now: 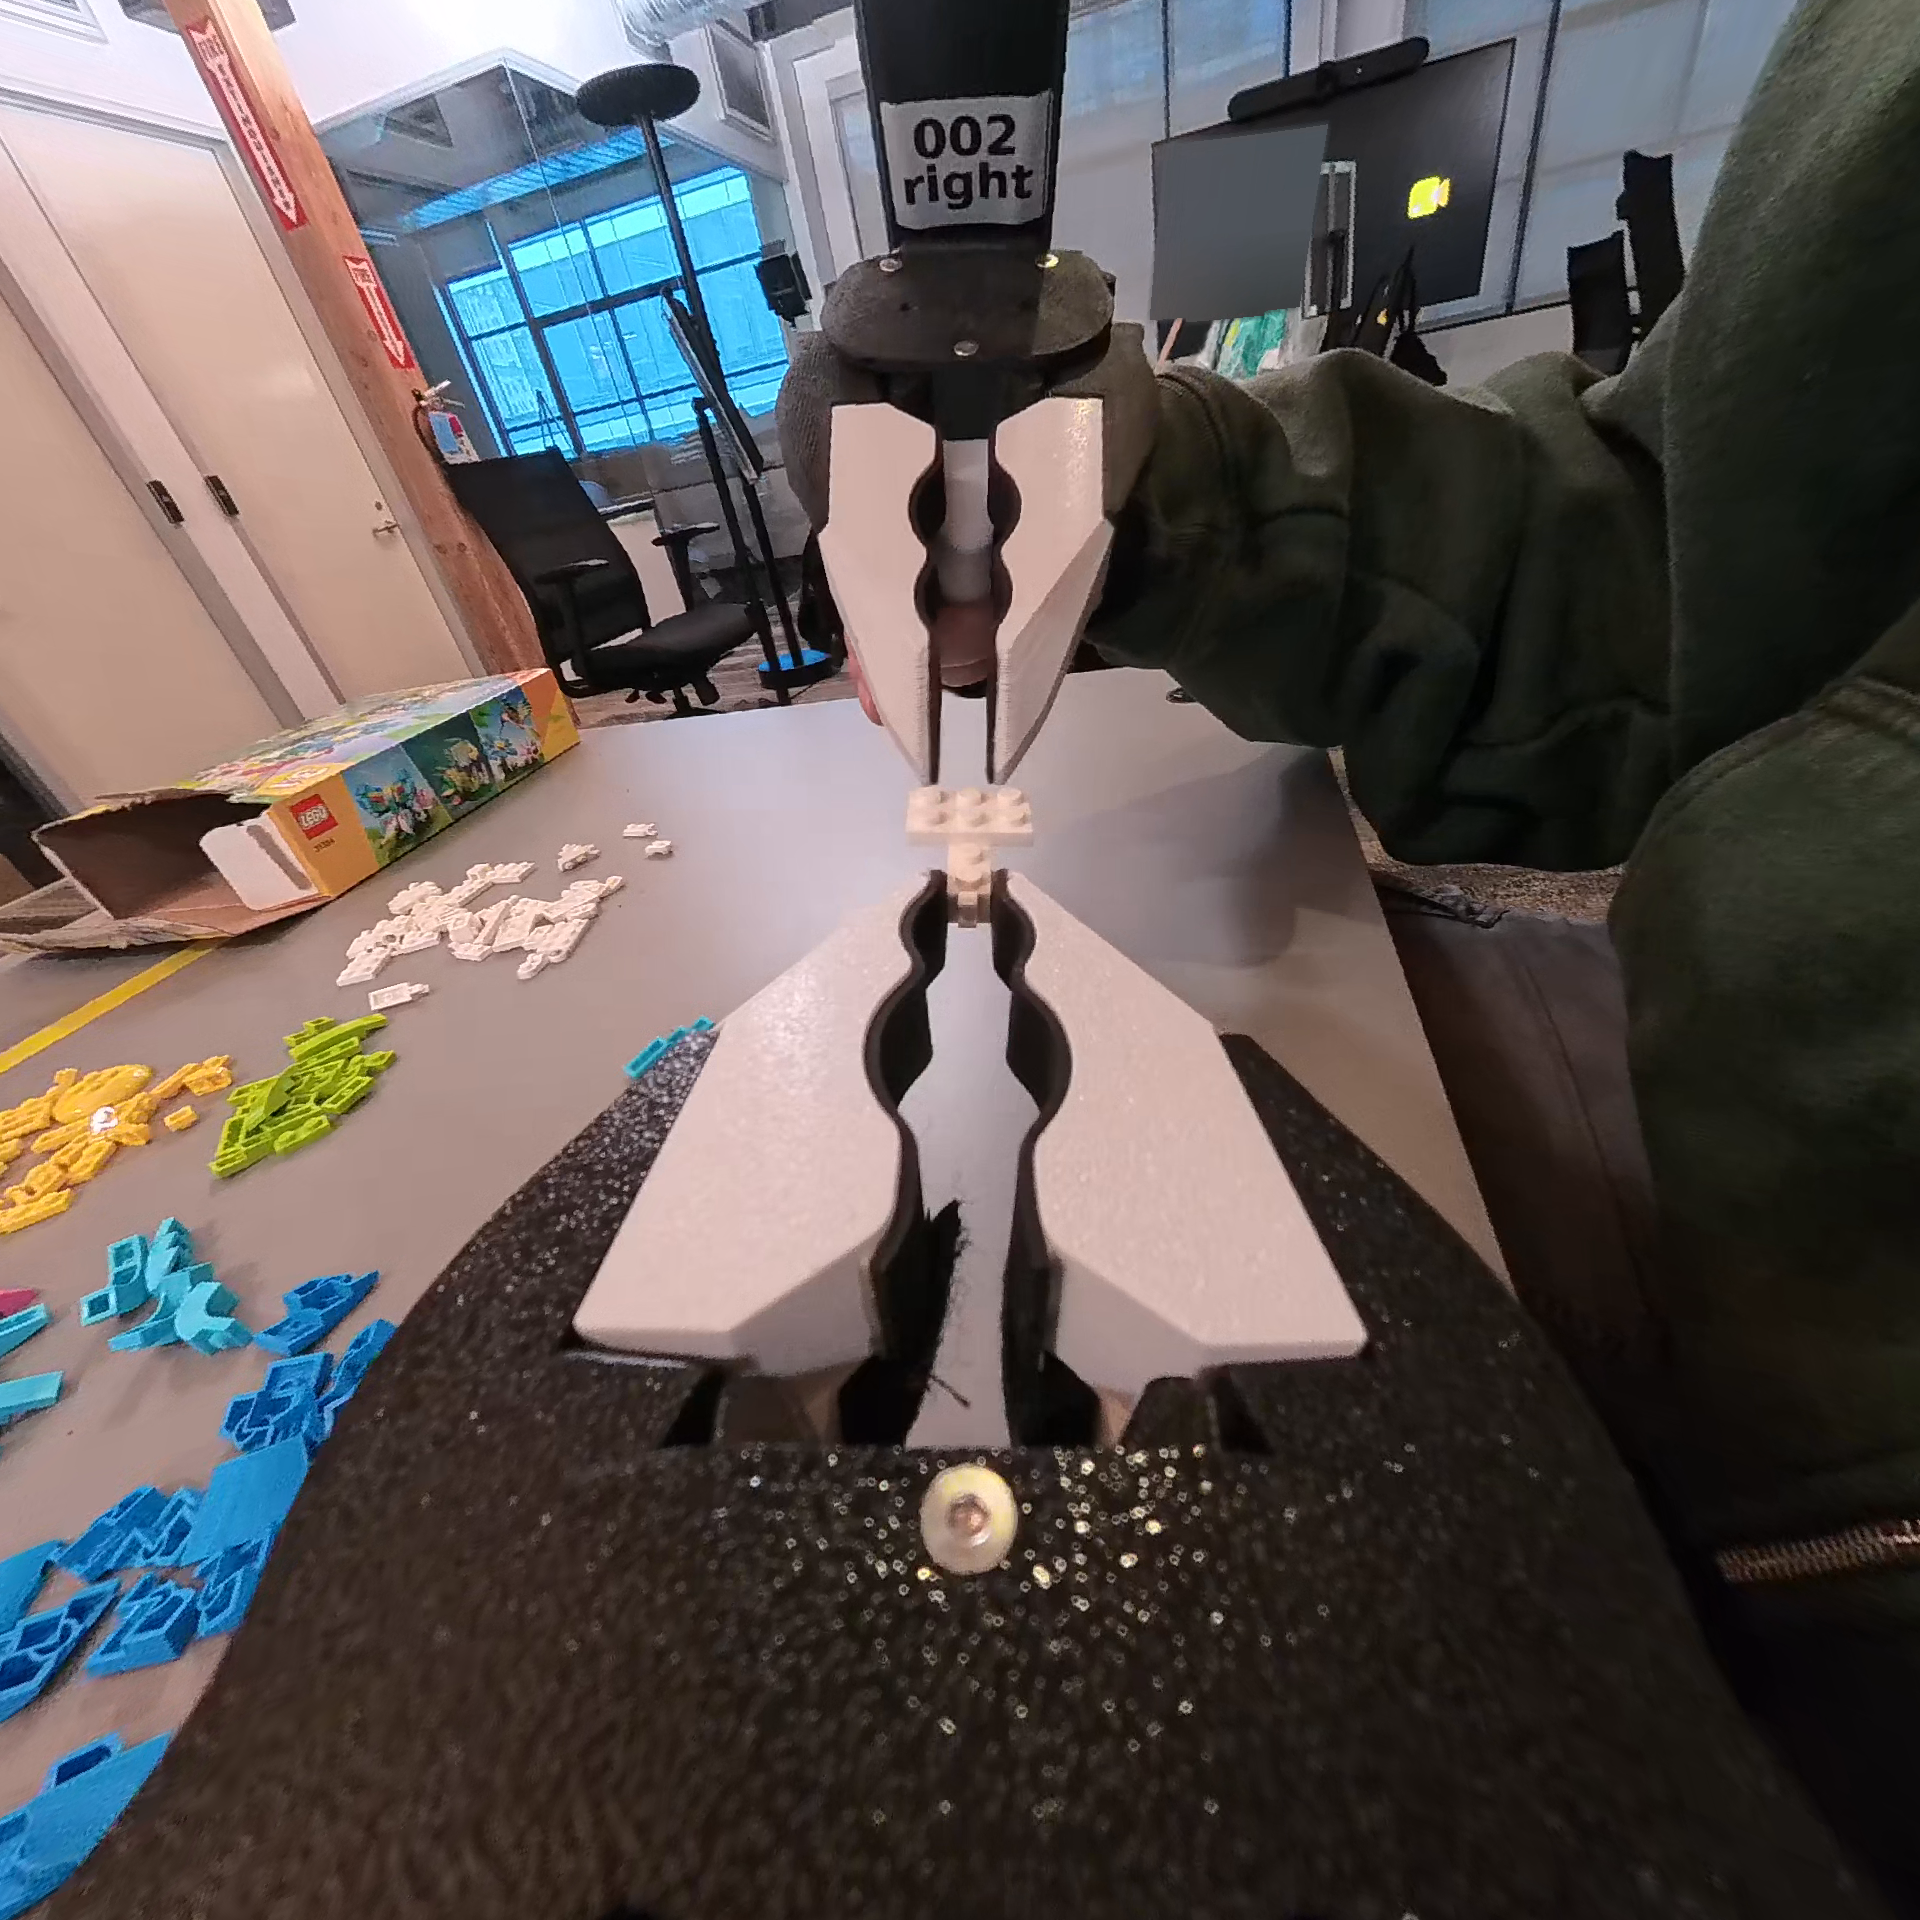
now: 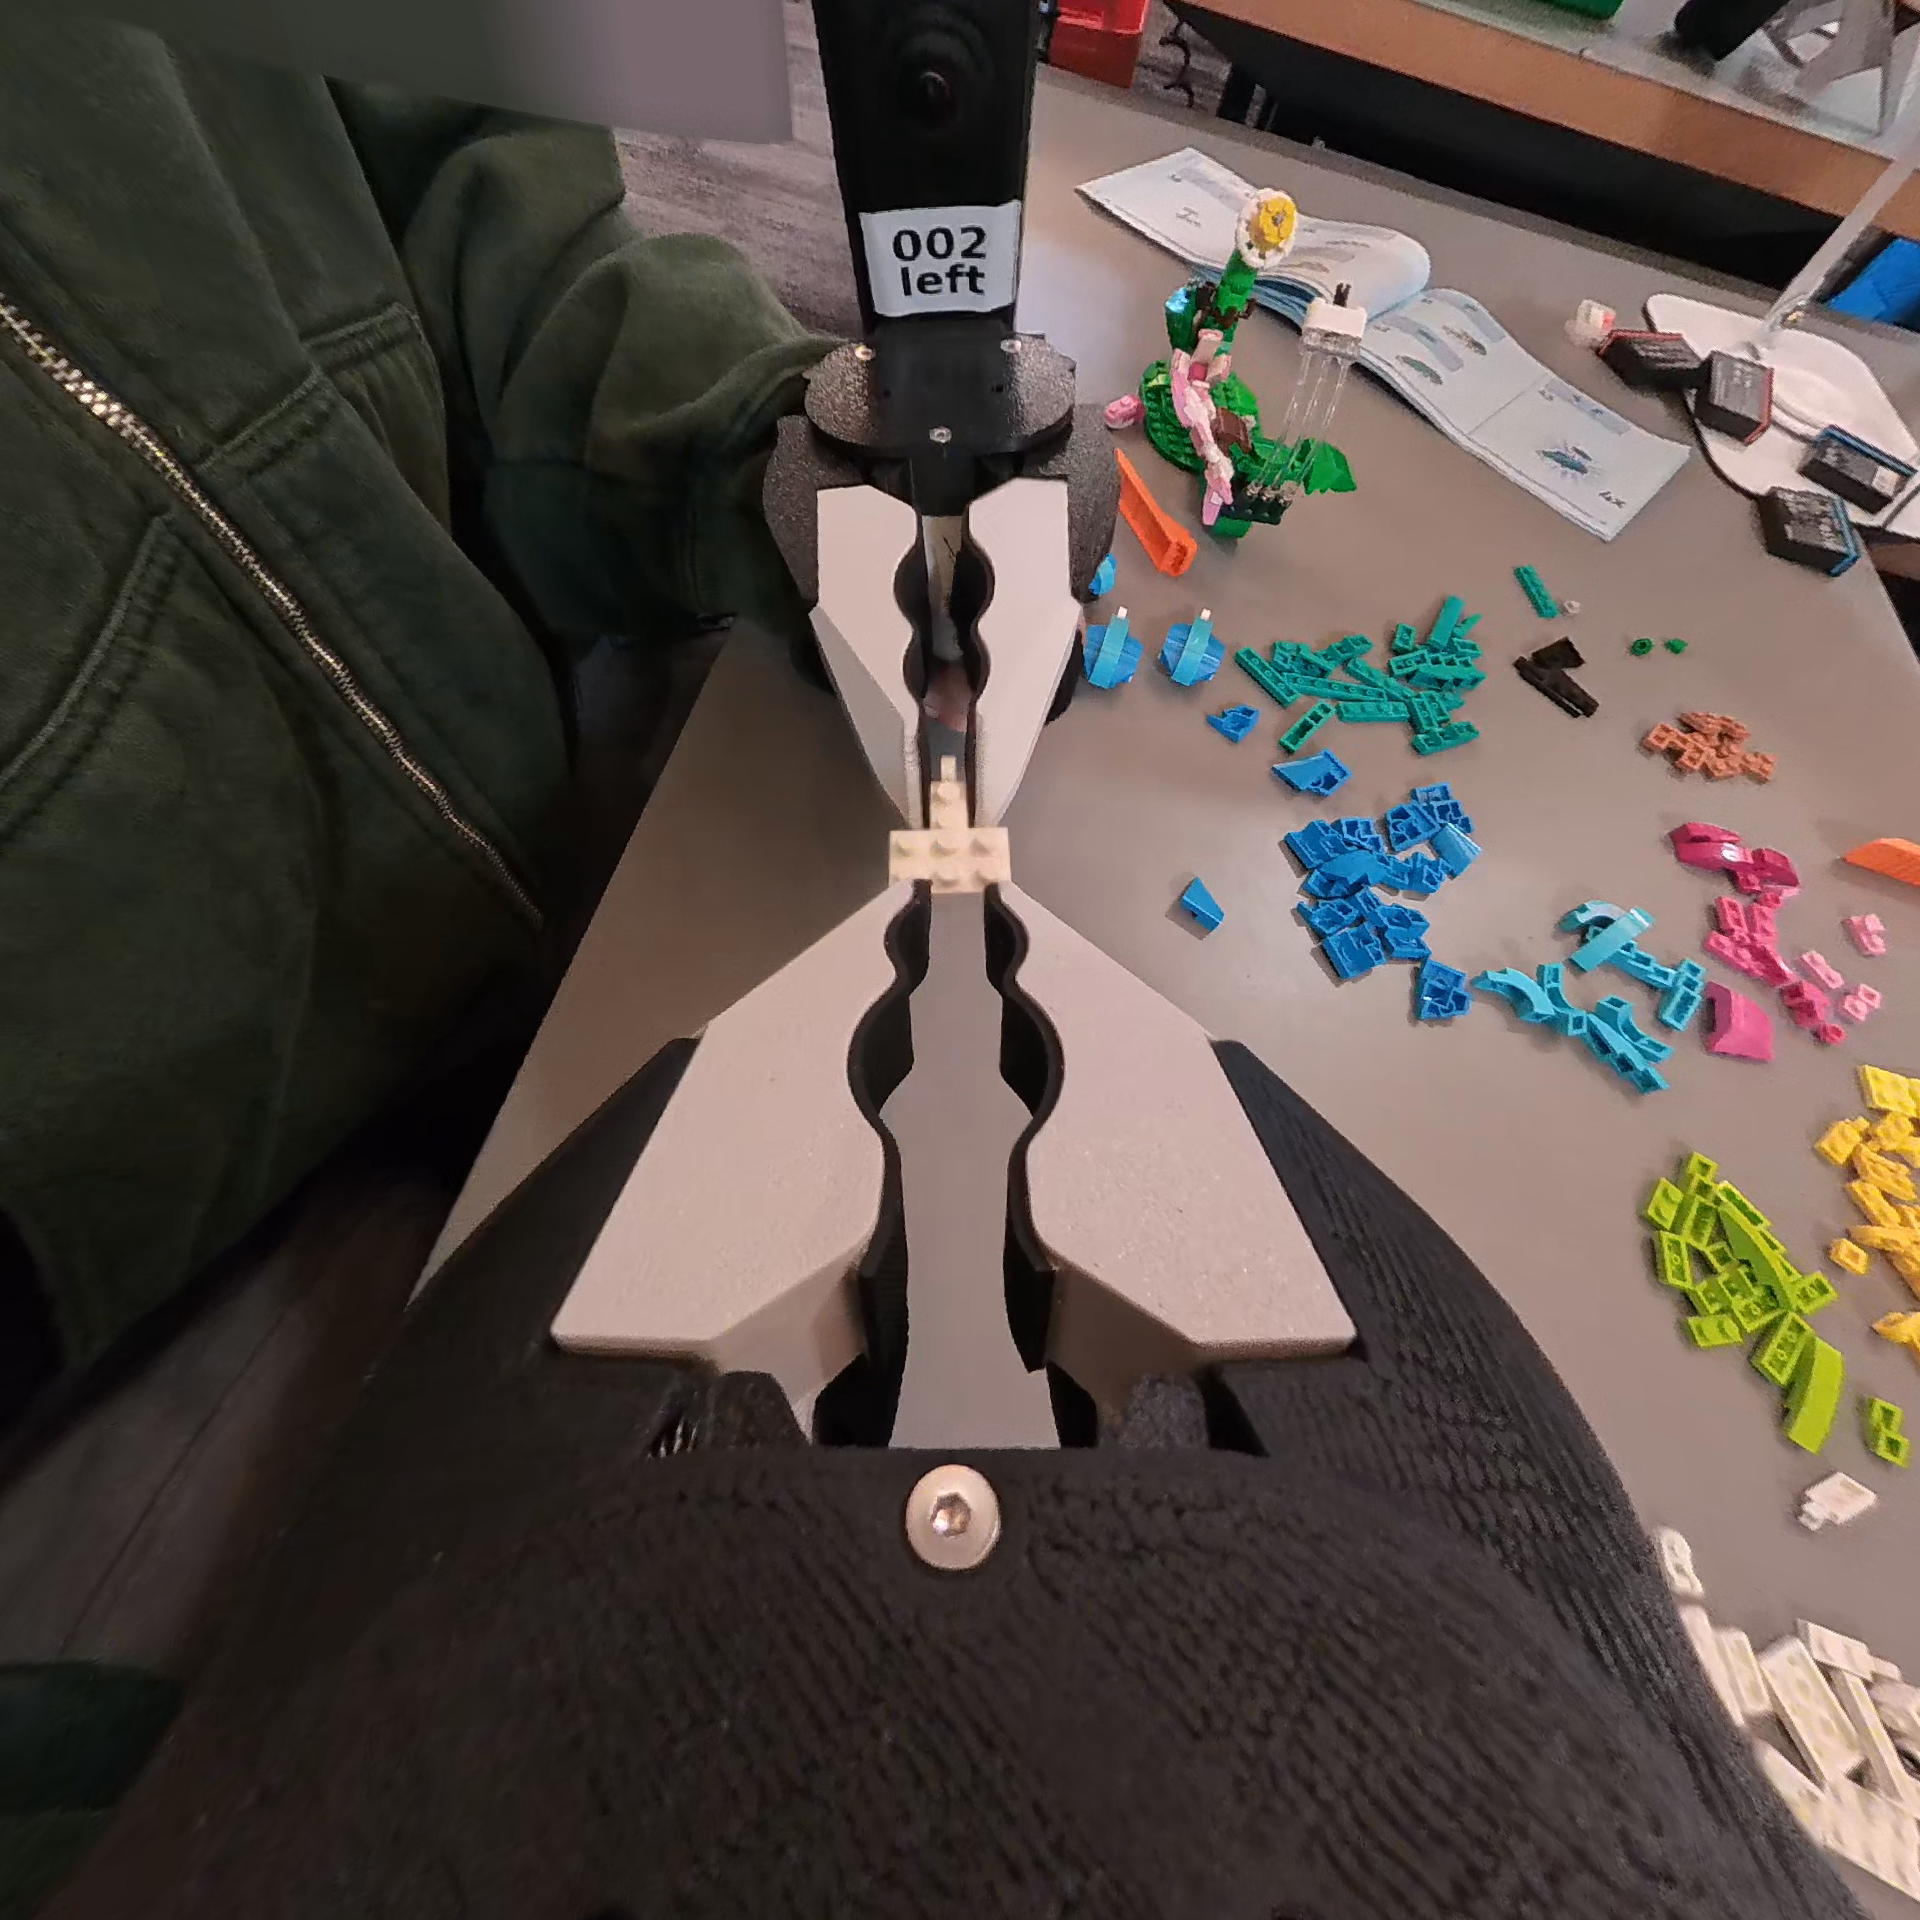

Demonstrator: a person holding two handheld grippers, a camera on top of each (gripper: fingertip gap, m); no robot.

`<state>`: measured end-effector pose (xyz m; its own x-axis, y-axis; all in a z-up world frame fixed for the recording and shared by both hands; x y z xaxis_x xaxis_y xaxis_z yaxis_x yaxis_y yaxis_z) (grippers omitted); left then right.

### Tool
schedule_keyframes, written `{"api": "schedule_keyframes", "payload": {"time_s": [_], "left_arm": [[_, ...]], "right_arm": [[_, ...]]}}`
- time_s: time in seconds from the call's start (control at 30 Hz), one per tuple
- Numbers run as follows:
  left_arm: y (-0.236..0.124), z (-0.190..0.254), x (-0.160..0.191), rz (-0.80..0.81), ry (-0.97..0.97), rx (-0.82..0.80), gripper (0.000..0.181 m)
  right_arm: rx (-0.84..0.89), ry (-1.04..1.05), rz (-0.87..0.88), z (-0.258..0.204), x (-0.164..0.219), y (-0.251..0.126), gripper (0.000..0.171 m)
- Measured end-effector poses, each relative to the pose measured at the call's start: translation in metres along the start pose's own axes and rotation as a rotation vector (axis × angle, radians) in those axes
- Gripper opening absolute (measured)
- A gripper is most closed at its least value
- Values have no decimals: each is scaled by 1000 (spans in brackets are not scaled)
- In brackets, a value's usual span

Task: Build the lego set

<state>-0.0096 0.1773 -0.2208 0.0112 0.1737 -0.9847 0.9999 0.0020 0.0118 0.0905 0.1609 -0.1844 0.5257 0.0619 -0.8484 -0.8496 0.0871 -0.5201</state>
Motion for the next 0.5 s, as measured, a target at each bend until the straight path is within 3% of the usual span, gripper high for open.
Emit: {"api": "schedule_keyframes", "payload": {"time_s": [0.3,0.5], "left_arm": [[-1,-6,-1,18,-12,-63,6],[-3,-7,-2,31,-2,-80,6]], "right_arm": [[202,171,13,15,36,-18,19],[301,300,-33,-21,72,-31,22]]}}
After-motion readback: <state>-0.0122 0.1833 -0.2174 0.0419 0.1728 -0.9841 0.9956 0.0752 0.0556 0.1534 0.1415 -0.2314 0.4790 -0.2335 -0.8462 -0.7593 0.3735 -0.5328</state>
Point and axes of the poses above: each gripper's, where its closed fingertips meet, y out along the fingers, x out of its underside, z = x × y across the jaws, the point moved 5 cm from there along -y, back along the fingers, and after that the axes turned 6 degrees about -x, right-handed, at the moved point
